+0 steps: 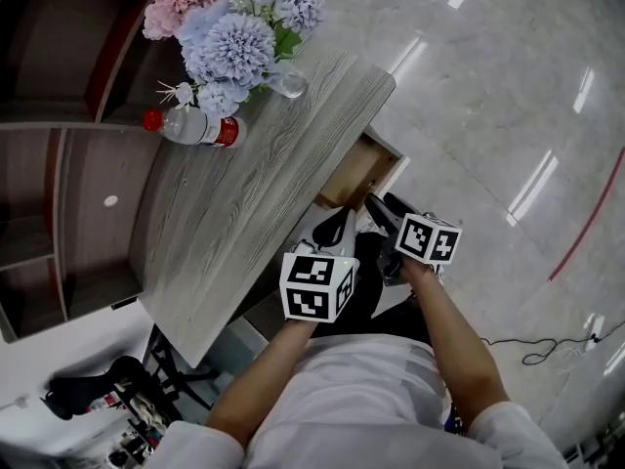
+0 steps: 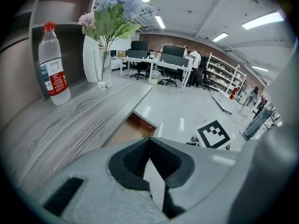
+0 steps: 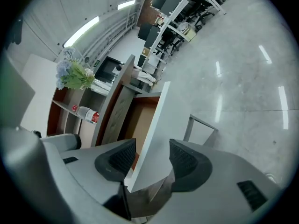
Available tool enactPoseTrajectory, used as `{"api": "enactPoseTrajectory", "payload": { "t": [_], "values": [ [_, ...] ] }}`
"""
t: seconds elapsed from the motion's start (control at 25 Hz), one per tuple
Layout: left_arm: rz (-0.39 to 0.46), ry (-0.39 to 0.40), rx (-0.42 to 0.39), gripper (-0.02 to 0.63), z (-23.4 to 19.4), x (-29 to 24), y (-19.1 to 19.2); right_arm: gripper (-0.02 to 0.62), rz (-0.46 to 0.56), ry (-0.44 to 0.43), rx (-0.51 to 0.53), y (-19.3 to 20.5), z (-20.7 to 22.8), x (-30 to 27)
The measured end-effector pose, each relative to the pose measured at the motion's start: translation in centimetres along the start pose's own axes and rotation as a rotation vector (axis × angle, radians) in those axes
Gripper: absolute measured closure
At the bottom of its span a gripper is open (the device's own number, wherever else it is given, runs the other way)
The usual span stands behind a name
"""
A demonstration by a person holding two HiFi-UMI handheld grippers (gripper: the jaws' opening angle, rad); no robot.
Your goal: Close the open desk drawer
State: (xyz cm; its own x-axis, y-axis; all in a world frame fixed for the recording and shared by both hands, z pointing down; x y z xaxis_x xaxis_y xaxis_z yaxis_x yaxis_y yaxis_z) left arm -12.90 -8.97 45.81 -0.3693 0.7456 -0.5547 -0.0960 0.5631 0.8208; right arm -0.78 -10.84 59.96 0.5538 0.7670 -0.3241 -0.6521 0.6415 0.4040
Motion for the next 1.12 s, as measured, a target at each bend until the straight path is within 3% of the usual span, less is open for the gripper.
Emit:
{"api": "enactPoseTrajectory", "payload": {
  "t": [0.52,0.72,1.12],
  "values": [
    [0.003,-0.001,0.016,0.603,-0.2,0.2,0.0,0.437,0.004,0.010,-0.144,0.0,0.6,-0.6],
    [0.012,-0.007,0.024,0.603,0.1,0.7,0.1,0.443,0.032,-0.060,-0.210,-0.8,-0.9,0.1],
    [0.027,-0.008,0.026,0.603,0.1,1.2,-0.2,0.443,0.035,-0.105,-0.221,-1.5,-2.5,0.1]
  ]
}}
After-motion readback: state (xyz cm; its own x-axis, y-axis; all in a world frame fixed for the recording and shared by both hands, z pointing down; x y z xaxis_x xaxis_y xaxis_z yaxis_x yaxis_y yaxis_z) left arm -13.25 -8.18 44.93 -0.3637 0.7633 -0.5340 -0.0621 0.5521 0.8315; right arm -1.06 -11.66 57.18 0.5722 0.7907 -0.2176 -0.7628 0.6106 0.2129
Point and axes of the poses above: the fingertips, and each gripper's own axes: x backward along the fingers, z to its right, y out of its underside, the point moved 8 cm from there along x, backward along the fingers, and after that the axes turned 15 degrees about z, right-handed, at the moved point
